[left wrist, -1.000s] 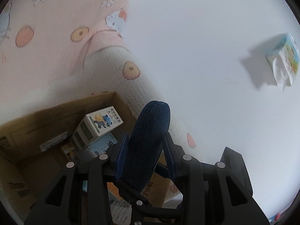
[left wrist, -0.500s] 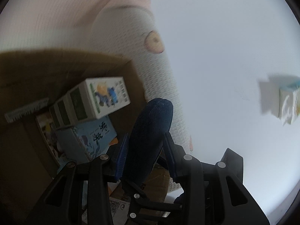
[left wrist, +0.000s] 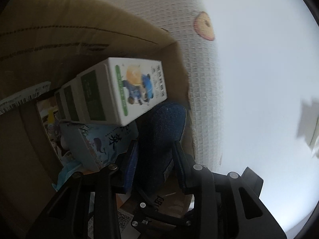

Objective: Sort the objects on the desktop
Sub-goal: 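Lower the denim pencil case into the box with the left tool, then open the left tool and raise it out of the box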

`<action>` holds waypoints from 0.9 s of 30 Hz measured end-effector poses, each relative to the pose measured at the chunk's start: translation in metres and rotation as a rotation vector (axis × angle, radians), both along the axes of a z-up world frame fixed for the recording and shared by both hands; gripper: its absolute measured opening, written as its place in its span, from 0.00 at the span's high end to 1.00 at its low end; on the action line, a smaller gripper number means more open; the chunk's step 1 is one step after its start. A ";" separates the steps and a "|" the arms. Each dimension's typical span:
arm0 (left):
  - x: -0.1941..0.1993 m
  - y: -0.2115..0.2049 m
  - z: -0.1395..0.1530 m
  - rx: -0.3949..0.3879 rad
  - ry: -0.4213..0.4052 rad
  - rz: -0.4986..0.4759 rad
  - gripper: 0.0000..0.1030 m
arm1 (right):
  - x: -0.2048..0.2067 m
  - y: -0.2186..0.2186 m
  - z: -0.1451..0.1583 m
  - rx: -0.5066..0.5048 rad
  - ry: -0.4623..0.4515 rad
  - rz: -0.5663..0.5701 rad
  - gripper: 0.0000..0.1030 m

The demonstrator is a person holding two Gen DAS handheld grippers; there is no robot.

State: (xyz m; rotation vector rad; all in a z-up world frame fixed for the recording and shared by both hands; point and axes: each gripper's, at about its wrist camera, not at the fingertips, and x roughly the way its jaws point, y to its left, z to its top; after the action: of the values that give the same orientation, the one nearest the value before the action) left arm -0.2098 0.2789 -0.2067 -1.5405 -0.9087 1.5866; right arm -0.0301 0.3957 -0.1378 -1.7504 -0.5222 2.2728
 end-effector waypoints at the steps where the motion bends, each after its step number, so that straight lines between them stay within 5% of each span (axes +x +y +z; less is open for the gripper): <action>1: 0.000 0.001 -0.001 -0.008 -0.003 0.002 0.63 | -0.001 0.001 -0.001 -0.014 -0.002 0.003 0.39; 6: 0.003 0.009 -0.013 -0.092 -0.034 -0.001 0.64 | -0.001 -0.002 -0.007 -0.001 -0.047 0.022 0.39; 19: 0.010 0.014 -0.019 -0.118 -0.050 -0.057 0.63 | 0.000 -0.006 -0.015 0.018 -0.085 0.047 0.35; 23: 0.014 0.005 -0.020 -0.096 -0.112 -0.029 0.65 | -0.001 -0.006 -0.010 0.001 -0.076 0.024 0.34; 27: 0.025 -0.012 0.001 -0.089 -0.063 0.011 0.65 | 0.006 -0.008 0.003 -0.022 -0.039 0.007 0.33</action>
State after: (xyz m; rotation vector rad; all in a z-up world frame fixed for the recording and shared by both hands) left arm -0.1852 0.2674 -0.2057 -1.6580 -0.8931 1.6137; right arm -0.0245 0.3882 -0.1344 -1.8092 -0.5139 2.2617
